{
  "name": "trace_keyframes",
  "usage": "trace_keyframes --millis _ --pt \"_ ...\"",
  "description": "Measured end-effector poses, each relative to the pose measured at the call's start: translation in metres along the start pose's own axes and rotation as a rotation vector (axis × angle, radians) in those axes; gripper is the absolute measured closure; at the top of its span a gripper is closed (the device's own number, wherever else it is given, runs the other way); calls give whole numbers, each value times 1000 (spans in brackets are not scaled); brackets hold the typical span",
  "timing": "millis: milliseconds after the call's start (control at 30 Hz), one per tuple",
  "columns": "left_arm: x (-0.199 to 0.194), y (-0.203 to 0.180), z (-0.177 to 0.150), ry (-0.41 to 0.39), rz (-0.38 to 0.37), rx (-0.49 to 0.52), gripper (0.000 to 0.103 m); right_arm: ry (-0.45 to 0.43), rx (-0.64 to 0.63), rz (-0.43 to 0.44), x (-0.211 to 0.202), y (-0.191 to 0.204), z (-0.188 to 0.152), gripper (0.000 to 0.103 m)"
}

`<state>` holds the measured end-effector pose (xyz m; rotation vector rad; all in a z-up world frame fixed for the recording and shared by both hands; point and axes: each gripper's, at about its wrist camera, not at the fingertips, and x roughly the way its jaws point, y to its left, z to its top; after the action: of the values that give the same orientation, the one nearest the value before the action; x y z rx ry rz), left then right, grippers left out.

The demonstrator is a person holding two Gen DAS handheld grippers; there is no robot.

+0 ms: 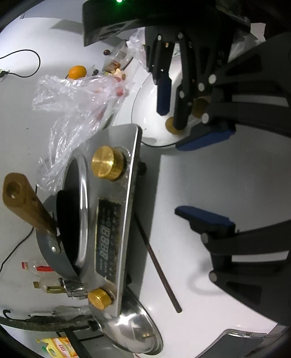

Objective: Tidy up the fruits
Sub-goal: 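Lower the right gripper over the plate and open it to release the yellow fruit, then move both grippers back over the fruit on the plastic bag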

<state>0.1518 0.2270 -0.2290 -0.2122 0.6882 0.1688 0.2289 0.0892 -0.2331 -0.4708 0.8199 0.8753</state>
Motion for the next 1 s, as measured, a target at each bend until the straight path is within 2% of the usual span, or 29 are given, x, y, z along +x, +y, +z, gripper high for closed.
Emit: trace_keyframes --millis 133,733,1000 --pt "-7 -4 0 -6 2 7 50 -13 6 -7 -9 -1 -1 59" --pt "-47 -26 -1 -57 -4 35 50 -83 10 -42 -61 3 -13 58" --pt "-59 -51 -1 -67 -20 76 50 -116 25 -65 -87 -4 -23 58"
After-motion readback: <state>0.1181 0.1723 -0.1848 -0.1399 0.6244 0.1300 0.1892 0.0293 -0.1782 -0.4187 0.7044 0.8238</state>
